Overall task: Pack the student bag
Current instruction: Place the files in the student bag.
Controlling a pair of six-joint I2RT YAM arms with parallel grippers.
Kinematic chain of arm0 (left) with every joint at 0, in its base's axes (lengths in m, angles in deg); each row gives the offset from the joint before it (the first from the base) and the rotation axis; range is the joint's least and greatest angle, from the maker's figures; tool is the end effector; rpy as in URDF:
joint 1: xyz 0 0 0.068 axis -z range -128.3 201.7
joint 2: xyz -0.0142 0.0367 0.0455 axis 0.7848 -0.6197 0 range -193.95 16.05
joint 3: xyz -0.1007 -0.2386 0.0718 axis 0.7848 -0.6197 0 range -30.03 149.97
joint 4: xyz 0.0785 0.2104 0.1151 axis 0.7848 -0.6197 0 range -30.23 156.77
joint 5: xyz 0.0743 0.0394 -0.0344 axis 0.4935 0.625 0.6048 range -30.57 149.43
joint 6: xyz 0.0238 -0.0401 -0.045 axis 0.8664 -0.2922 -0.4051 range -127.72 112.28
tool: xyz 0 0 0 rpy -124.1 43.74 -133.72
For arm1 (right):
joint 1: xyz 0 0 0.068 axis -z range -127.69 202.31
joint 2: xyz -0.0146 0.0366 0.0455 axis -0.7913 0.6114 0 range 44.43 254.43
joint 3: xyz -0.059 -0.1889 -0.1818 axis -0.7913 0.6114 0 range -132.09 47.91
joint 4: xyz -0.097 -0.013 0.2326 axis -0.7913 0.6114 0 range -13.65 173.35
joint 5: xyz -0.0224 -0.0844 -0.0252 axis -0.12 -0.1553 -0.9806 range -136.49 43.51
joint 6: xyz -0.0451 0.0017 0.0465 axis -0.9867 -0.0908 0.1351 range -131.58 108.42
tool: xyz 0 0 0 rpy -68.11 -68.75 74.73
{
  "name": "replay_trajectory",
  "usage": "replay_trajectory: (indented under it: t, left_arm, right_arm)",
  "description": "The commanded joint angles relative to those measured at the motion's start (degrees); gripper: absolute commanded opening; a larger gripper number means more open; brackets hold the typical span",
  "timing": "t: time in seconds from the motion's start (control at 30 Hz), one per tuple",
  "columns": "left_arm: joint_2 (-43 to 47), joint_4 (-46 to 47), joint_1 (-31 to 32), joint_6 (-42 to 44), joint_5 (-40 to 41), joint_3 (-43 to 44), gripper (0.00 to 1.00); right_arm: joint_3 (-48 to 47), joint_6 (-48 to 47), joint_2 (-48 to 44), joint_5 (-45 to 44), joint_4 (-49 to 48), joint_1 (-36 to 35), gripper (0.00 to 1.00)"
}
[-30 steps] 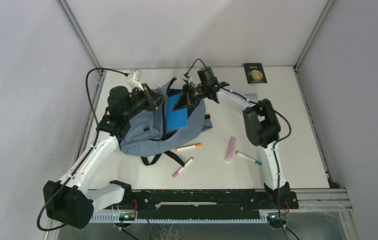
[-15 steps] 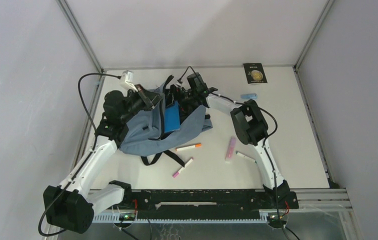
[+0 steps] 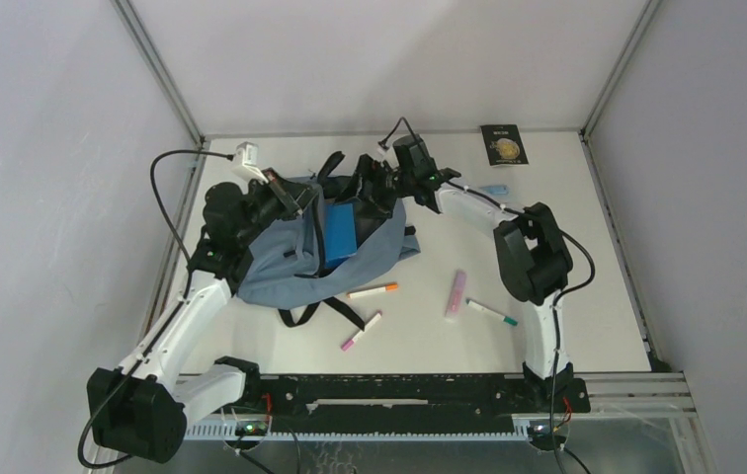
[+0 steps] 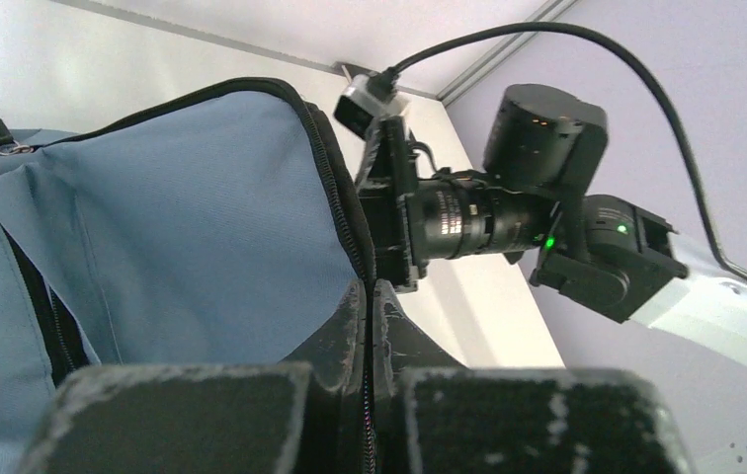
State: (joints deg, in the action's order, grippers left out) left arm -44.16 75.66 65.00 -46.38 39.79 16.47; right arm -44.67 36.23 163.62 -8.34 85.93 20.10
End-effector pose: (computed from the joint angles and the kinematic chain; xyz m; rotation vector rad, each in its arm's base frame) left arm 0.2441 -0.0752 0.3313 -0.1108 1.7392 -0.9608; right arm 0.3859 0.2801 0.2214 -0.0927 2.4703 1.4390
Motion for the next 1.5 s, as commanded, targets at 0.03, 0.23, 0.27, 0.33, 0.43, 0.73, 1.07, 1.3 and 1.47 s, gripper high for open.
replay_trajectory:
  t: [0.03,0.23,0.27,0.33,0.43,0.73,1.07,1.3,1.47]
  left_arm:
    - [1.76,4.31,-0.92,-1.02,0.27,-0.71,0.00]
    - [1.65,3.86,-1.01,-0.81,-0.15,-0.83,0.00]
    - [1.52,3.86,-1.04,-0.88,-0.18,-0.88,0.00]
    - [1.38,3.92,-1.02,-1.05,-0.28,-0.90,0.00]
    - [0.94,3.96,-1.08,-1.51,-0.44,-0.78,0.00]
    - [0.90,3.81,-1.08,-1.81,-0.85,-0.80,0.00]
    - [-0.65,4.93,-1.04,-2.90,-2.52,-0.49,0.00]
    - [-0.60,4.56,-1.08,-2.70,-2.43,-0.60,0.00]
    - [-0.57,4.40,-1.04,-2.74,-2.55,-0.58,0.00]
  right_arm:
    - [2.33,-2.14,-2.25,-1.63,-1.56,0.19,0.91]
    - [2.77,-2.11,-0.50,-1.42,-2.48,-0.80,0.75]
    - [2.63,-2.13,-0.31,-1.45,-2.58,-1.02,0.67]
    - [2.47,-2.04,0.07,-0.87,-3.61,-1.33,0.42]
    - [0.50,-2.40,1.57,0.47,-3.24,-1.78,0.26]
    - [-9.86,-3.12,6.37,-0.52,2.21,-2.32,0.12]
    - [4.78,-5.32,-4.01,-10.21,-1.07,-0.14,0.76]
    - [3.78,-4.86,-0.46,-4.87,-2.89,-2.02,0.59]
    - [-0.67,-6.20,2.11,-4.45,0.68,-3.51,0.60]
